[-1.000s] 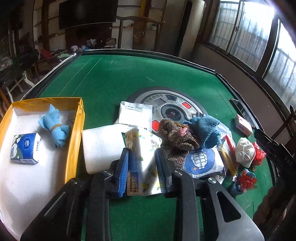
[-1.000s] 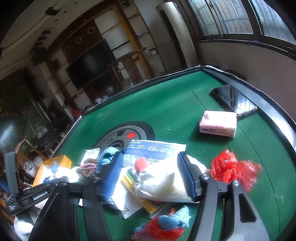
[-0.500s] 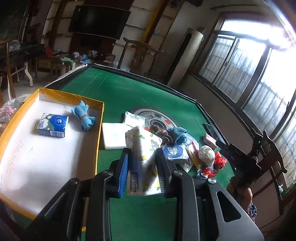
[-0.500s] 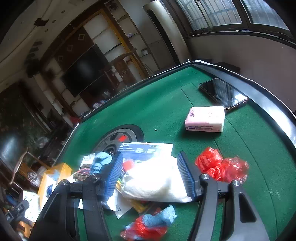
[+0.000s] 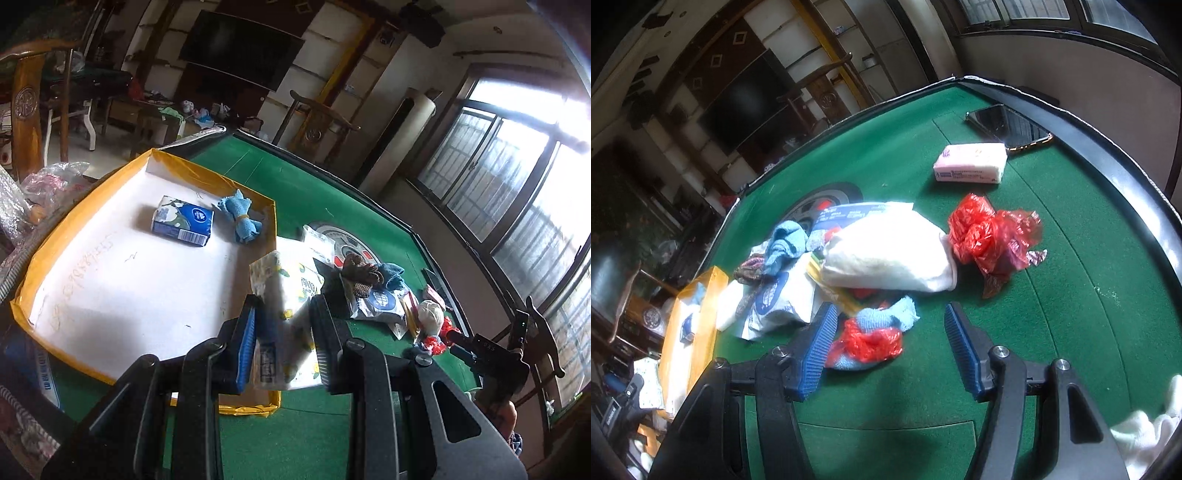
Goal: Organize soft objects
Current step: 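Place lemon pack in box with left while right carries red-wrapped crochet toy there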
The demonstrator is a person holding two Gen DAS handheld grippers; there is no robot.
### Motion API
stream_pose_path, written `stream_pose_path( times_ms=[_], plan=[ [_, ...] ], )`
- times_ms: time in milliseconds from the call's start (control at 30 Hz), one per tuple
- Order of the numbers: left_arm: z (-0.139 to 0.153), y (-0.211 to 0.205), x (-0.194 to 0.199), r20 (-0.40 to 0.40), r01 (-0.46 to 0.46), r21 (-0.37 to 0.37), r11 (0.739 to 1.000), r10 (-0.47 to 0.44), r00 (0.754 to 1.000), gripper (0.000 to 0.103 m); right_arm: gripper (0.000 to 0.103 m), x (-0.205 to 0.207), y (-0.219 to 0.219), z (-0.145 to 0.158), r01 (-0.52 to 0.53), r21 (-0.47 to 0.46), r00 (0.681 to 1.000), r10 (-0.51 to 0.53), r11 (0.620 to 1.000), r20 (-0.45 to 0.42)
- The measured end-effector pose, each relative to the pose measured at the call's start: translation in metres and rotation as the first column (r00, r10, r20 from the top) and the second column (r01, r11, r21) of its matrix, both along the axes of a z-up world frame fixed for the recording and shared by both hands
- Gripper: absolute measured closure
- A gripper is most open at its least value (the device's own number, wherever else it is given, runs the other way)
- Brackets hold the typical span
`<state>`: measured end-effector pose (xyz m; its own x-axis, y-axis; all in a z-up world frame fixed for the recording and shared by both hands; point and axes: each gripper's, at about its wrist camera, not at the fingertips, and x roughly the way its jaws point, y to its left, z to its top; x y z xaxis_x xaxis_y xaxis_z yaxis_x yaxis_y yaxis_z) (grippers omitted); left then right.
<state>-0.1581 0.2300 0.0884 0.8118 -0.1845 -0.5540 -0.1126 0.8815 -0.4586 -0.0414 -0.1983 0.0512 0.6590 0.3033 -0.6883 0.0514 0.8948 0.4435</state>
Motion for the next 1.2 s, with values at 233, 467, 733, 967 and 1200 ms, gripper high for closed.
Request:
stream_pose_path(
  times_ms=[233, 467, 733, 967, 1200],
  plan=[
    [-0.003, 0.021, -0.009, -0.014, -0.067, 0.022, 0.998, 0.067, 0.998, 0.077, 0.053, 0.012, 0.031, -0.020, -0.017, -0.063, 0.996, 0.012, 0.998, -0.087],
    [-0.005, 0.046, 0.009, -0.093, -0.096, 0.139, 0.986, 0.109, 0.990, 0.077, 0.071, 0.012, 0.050, -0.028, -0.051, -0.141, 0.992, 0.034, 0.989, -0.119],
    [-0.036, 0.081, 0.089, -0.334, -0.071, 0.165, 0.984, 0.123, 0.934, 0.077, 0.071, -0.014, 0.077, 0.020, -0.136, -0.153, 0.991, 0.136, 0.979, -0.010],
    [-0.055, 0.097, 0.150, -0.416, -0.088, 0.147, 0.985, 0.143, 0.898, 0.077, 0.071, -0.025, 0.145, 0.051, -0.284, -0.166, 0.953, 0.296, 0.944, 0.055],
    [-0.058, 0.083, 0.177, -0.396, -0.068, 0.146, 0.987, 0.121, 0.910, 0.072, 0.071, -0.026, 0.211, 0.056, -0.398, -0.184, 0.909, 0.414, 0.899, 0.055]
  ],
)
